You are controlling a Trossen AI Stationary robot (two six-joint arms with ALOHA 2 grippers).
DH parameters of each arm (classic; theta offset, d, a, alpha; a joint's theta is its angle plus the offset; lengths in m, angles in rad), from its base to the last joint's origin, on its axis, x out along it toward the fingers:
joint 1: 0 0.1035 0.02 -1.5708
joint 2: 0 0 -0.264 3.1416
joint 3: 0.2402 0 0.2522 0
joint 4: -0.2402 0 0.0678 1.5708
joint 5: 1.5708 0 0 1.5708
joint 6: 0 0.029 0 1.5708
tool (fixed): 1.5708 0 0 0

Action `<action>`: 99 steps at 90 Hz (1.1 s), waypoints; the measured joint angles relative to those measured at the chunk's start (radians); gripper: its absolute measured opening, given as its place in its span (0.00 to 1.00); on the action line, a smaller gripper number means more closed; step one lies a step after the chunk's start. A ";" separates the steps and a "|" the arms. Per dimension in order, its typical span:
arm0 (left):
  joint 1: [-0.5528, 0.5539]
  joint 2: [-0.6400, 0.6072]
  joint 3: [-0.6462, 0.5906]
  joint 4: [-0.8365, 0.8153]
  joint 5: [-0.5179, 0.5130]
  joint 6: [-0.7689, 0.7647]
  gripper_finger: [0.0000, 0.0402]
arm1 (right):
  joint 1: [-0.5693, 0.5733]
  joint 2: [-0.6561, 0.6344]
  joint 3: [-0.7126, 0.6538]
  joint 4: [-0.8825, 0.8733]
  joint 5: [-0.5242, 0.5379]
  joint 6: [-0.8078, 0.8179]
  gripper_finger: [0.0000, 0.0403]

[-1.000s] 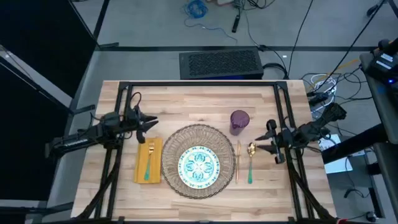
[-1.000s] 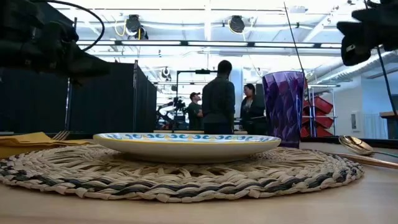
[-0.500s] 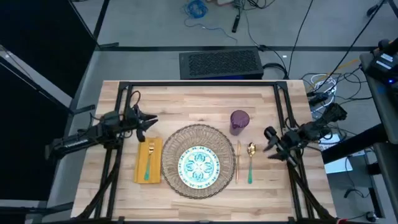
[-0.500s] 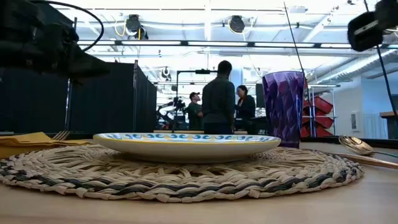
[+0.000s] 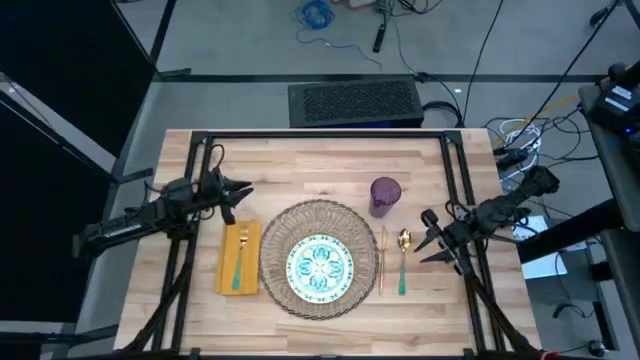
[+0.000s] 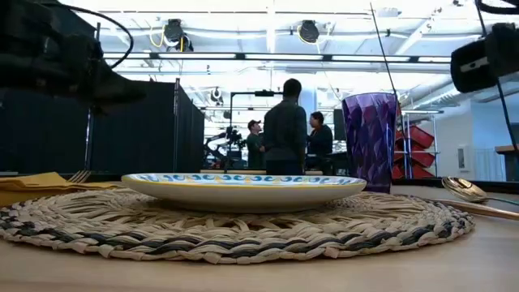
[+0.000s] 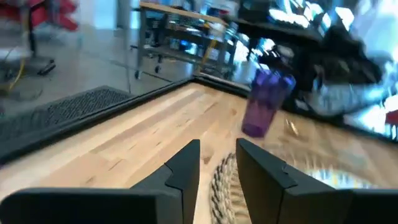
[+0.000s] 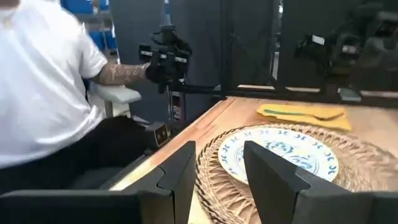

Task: Set table place
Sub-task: Return to Home Position

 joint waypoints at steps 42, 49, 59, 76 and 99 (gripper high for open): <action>0.002 -0.066 0.000 0.088 0.179 0.210 0.22 | -0.103 -0.023 0.002 0.044 -0.119 -0.204 0.31; 0.002 -0.090 0.000 0.076 0.187 0.225 0.22 | -0.180 -0.023 0.002 -0.002 -0.122 -0.188 0.31; 0.003 -0.095 0.000 0.034 0.186 0.241 0.22 | -0.296 -0.021 0.002 -0.008 -0.193 -0.178 0.31; 0.035 -0.095 0.000 0.016 0.172 0.250 0.22 | -0.472 -0.020 0.002 0.025 -0.451 -0.159 0.31; 0.090 -0.095 0.000 0.013 0.168 0.227 0.22 | -0.579 0.021 0.002 0.034 -0.545 -0.132 0.31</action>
